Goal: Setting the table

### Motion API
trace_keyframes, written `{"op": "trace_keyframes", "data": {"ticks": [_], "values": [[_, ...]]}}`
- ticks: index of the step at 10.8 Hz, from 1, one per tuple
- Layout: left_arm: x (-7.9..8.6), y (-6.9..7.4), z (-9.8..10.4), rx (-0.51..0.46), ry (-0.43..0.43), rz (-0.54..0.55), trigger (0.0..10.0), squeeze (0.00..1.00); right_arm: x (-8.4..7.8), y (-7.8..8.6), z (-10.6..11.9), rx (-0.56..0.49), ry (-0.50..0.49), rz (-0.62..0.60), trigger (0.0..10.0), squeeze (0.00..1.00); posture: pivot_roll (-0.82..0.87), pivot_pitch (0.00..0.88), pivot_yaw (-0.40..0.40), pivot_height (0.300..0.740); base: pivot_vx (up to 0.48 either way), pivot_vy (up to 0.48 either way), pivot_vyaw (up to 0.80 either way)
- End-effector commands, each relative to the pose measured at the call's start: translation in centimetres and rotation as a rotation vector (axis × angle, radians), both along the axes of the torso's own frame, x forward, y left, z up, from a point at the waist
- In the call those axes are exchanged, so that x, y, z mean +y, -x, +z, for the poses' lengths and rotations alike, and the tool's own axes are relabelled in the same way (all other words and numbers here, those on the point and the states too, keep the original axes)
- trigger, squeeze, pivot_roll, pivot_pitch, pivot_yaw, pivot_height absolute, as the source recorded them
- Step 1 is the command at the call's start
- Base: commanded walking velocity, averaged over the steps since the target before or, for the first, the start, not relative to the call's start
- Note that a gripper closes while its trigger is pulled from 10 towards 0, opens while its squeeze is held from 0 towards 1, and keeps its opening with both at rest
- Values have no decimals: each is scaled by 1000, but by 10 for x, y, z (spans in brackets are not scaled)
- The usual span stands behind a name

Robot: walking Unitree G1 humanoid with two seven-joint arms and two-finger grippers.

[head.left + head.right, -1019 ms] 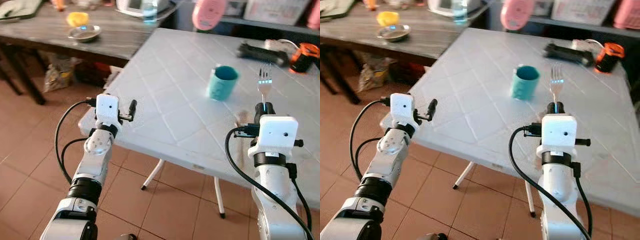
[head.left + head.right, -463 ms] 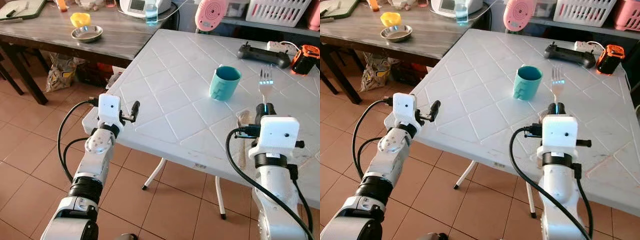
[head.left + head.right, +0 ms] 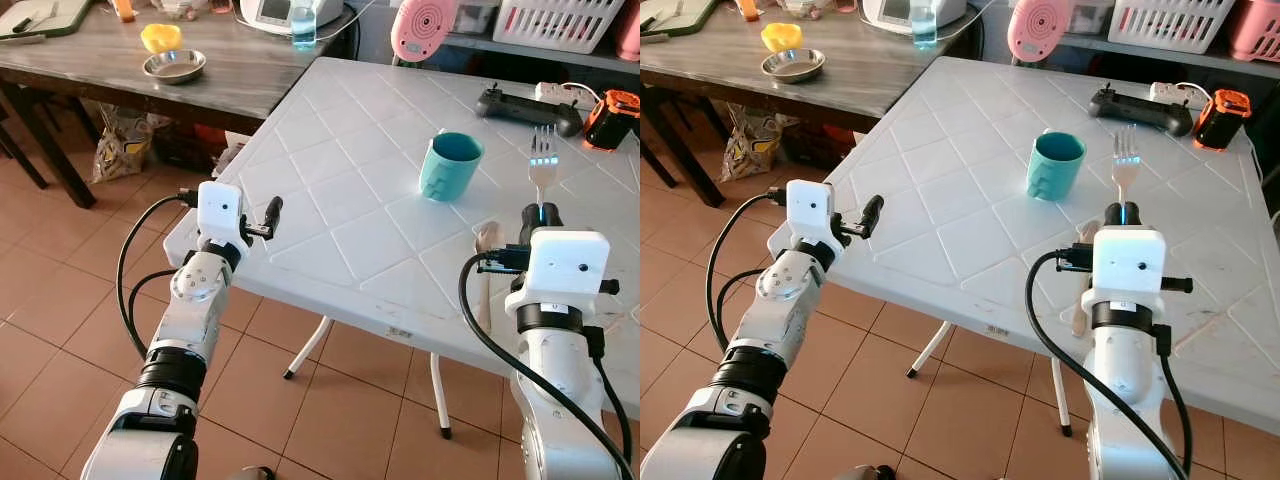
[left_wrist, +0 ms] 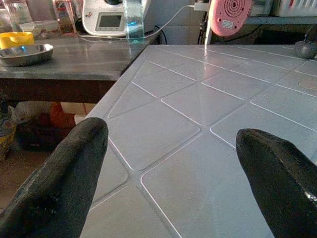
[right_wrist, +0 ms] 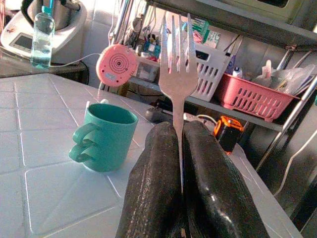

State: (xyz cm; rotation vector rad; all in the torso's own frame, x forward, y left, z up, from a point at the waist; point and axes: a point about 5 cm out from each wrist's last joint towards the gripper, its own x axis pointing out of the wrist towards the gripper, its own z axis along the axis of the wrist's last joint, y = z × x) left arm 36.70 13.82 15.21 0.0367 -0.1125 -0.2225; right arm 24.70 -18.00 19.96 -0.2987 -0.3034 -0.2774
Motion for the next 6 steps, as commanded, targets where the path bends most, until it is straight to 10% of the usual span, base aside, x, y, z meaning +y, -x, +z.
{"op": "trace_keyframes", "data": {"ticks": [1, 6], "values": [[0, -2, 2, 6, 3, -1, 10000, 0, -1, 2, 4, -17, -6, -7, 10000, 0, 21, 105, 35, 740, 0, 266, 0], [2, -1, 1, 9, 2, 3, 10000, 0, -9, -2, 3, -4, 8, -16, 10000, 0, 30, 107, 25, 740, 0, 330, 0]]}}
